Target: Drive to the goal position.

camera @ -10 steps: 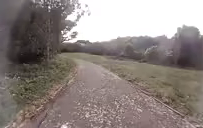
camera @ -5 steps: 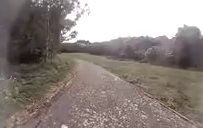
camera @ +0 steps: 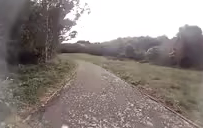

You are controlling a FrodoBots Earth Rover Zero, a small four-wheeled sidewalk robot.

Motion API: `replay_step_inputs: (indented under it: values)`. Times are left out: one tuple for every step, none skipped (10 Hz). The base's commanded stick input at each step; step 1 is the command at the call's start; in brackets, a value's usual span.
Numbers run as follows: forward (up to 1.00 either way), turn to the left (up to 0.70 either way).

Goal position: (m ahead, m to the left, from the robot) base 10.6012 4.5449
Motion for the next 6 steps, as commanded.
replay_step_inputs:
  values:
    - [0.3, 0.75]
    - [0.3, 0.75]
    - [0.3, 0.75]
    - [0.3, 0.0]
    - [0.3, 0.0]
    - [0.3, 0.0]
